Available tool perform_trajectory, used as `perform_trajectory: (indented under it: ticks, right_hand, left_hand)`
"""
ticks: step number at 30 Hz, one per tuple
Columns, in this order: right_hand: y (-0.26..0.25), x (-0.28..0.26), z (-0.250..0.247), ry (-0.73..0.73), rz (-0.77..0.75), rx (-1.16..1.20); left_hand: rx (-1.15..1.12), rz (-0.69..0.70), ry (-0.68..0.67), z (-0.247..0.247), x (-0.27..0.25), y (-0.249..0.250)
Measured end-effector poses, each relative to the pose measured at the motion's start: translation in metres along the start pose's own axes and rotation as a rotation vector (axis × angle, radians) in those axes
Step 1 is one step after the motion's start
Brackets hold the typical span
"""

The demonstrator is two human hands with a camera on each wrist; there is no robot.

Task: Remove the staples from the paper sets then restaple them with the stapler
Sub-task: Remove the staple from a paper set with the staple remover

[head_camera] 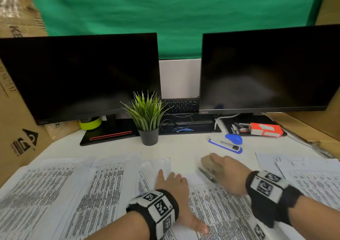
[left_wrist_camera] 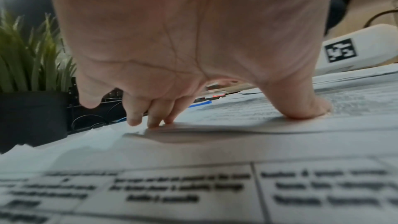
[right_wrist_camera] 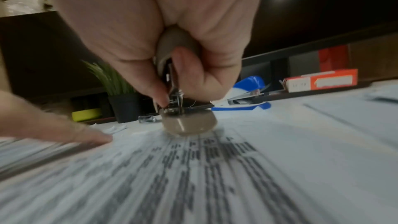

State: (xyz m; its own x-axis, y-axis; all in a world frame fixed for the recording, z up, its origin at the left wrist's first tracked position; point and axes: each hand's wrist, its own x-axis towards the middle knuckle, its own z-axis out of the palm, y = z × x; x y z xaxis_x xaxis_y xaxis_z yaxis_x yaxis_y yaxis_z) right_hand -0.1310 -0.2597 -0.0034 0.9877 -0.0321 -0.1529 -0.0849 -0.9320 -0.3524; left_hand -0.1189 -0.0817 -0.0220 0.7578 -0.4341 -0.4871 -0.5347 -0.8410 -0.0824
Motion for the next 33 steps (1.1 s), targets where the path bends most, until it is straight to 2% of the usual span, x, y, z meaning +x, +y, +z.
perform_trajectory:
  ticks: [4, 7, 11, 20, 33]
  right_hand:
    - [0.013, -0.026, 0.014, -0.113, -0.068, -0.077]
    - [0.007, -0.026, 0.017, -0.094, -0.05, -0.079]
    - [-0.012, -0.023, 0.021, -0.058, 0.037, -0.067]
    - [-0.029, -0.012, 0.027, -0.078, 0.186, -0.03]
    - [-0.033, -0.006, 0.035, -0.009, 0.184, -0.083]
  left_hand:
    - [-0.053, 0.101, -0.021, -0.001, 0.005, -0.002]
    - [-0.043, 0.134, -0.048, -0.002, 0.009, -0.001]
    - [-0.057, 0.107, -0.029, 0.004, 0.009, 0.004]
    - [-0.035, 0.067, -0.002, 0.003, 0.007, 0.009]
    - [-0.032, 0.043, 0.03, 0.001, 0.004, 0.012]
